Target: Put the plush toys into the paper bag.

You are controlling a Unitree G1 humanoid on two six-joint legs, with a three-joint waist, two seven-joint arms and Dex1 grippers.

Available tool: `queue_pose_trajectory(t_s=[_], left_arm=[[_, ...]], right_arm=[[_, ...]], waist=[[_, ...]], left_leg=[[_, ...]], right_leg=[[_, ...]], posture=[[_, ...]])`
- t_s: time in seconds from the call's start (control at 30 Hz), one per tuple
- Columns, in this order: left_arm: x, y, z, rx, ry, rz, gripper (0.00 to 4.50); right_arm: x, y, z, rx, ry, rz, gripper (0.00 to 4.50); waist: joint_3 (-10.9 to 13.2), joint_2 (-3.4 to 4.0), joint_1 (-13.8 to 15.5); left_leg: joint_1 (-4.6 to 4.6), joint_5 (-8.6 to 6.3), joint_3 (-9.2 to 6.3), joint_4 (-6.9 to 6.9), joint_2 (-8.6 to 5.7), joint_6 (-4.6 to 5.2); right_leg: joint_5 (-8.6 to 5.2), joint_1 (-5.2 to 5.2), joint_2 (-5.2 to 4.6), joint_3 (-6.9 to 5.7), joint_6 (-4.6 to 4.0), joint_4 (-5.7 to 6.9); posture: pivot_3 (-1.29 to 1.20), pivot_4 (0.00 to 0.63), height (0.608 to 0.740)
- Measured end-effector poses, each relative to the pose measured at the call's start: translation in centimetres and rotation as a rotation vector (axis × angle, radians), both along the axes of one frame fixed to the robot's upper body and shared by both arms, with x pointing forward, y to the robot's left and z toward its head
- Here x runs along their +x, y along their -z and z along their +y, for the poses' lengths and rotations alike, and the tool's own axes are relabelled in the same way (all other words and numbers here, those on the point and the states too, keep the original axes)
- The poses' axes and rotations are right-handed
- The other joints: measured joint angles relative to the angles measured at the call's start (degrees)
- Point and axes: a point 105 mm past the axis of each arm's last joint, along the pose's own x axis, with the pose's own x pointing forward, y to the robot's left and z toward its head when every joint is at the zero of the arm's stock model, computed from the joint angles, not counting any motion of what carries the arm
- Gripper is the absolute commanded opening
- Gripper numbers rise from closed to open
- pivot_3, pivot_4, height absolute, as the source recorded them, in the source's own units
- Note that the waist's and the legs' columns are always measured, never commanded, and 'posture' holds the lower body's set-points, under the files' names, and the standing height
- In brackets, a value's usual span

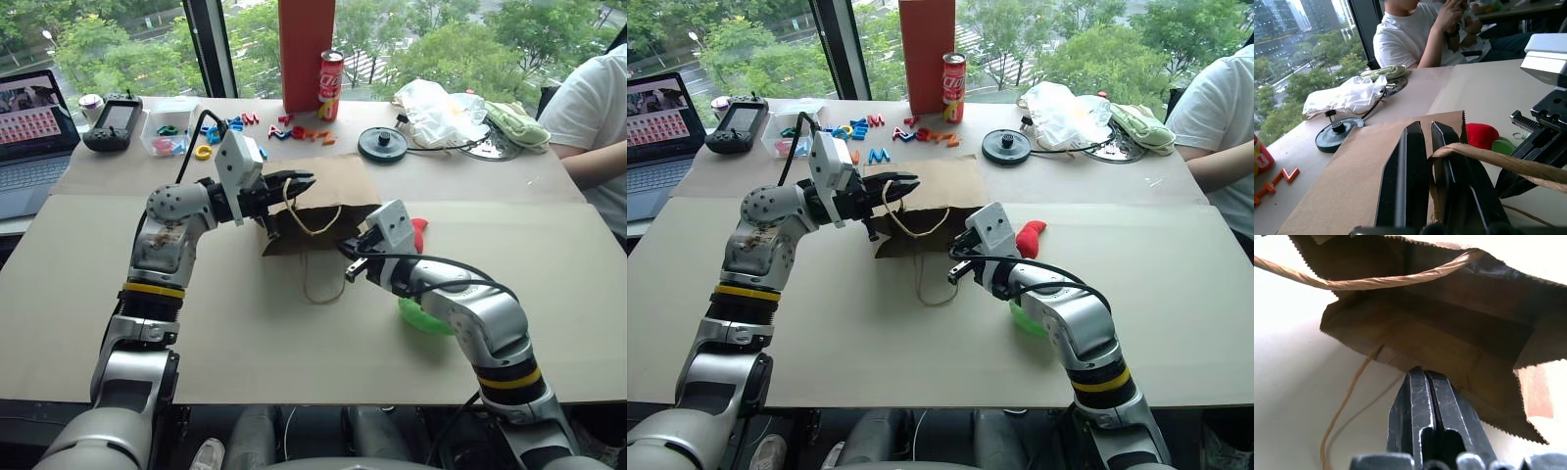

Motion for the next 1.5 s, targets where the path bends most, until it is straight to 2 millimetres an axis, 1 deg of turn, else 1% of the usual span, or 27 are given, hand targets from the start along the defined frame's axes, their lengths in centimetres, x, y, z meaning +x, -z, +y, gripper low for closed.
queue_pose_trajectory(t_s=[0.13,0.23,0.37,0.53,0.77,0.8,0.93,1.0,1.13,1.5], left_arm=[[0.1,-0.3,0.1,-0.021,-0.003,0.012,0.38],[0.3,-0.9,0.2,-0.063,-0.012,0.029,0.38],[0.7,-2.2,0.6,-0.115,-0.036,0.034,0.38],[0.9,-2.3,0.8,-0.127,-0.054,0.056,0.38],[1.0,-2.1,0.8,-0.128,-0.064,0.075,0.38],[1.1,-2.0,0.9,-0.127,-0.066,0.082,0.19],[1.3,-1.9,1.1,-0.122,-0.076,0.09,0.19],[1.6,-2.2,1.3,-0.125,-0.086,0.094,0.19],[1.9,-3.3,1.6,-0.137,-0.1,0.071,0.19],[1.9,-3.2,1.6,-0.136,-0.092,0.079,0.19]], right_arm=[[1.3,0.6,0.6,-0.007,0.032,-0.004,0.05],[2.5,2.2,0.1,-0.042,0.101,0.026,0.05],[3.0,4.0,-0.2,-0.077,0.144,0.07,0.05],[3.3,4.9,-0.3,-0.103,0.168,0.088,0.05],[3.5,5.0,0.1,-0.153,0.159,0.073,0.05],[3.5,5.0,0.2,-0.159,0.155,0.071,0.01],[3.5,5.1,0.2,-0.177,0.151,0.071,0.01],[3.5,5.1,0.1,-0.18,0.154,0.072,0.01],[3.5,5.1,0.1,-0.182,0.154,0.076,0.01],[3.4,5.1,0.2,-0.184,0.148,0.08,0.01]], waist=[[-0.01,0.01,0.0],[-0.01,0.01,0.1],[-0.01,0.01,0.03],[-0.01,0.02,-0.05],[-0.01,0.03,-0.06],[-0.01,0.03,-0.06],[-0.02,0.04,-0.06],[-0.02,0.04,-0.06],[-0.02,0.04,-0.06],[-0.02,0.04,-0.06]], left_leg=[[0.0,0.0,-0.01,0.0,0.0,0.0],[-0.04,0.0,-0.01,0.0,-0.01,0.0],[-0.04,0.0,-0.02,-0.01,-0.01,0.0],[-0.03,0.0,-0.03,-0.02,0.0,0.0],[-0.02,0.0,-0.02,-0.02,0.0,0.0],[-0.01,0.0,-0.02,-0.02,0.0,0.0],[-0.01,0.0,-0.02,-0.02,0.0,0.0],[-0.01,0.0,-0.03,-0.01,0.0,0.0],[0.01,0.0,-0.03,-0.02,-0.01,0.0],[0.01,0.0,-0.02,-0.02,-0.01,0.0]], right_leg=[[0.0,0.0,0.0,-0.01,0.0,0.02],[0.0,0.0,-0.02,-0.02,0.0,0.05],[0.0,0.0,-0.02,-0.02,0.0,0.07],[0.0,-0.01,-0.01,-0.01,0.0,0.07],[0.0,0.0,-0.01,-0.01,0.0,0.07],[0.0,0.0,-0.01,-0.01,0.0,0.08],[0.0,0.0,-0.01,-0.02,0.0,0.07],[0.0,0.0,-0.01,-0.02,0.0,0.06],[0.0,0.02,-0.02,-0.02,0.0,0.06],[0.0,0.01,-0.01,-0.02,0.0,0.06]], posture=[[0.0,0.15,0.739],[0.0,0.15,0.739],[0.0,0.15,0.739],[0.0,0.15,0.739],[0.0,0.15,0.739],[0.0,0.15,0.739],[0.0,0.15,0.739],[0.0,0.15,0.739],[0.0,0.15,0.739],[0.0,0.15,0.739]])
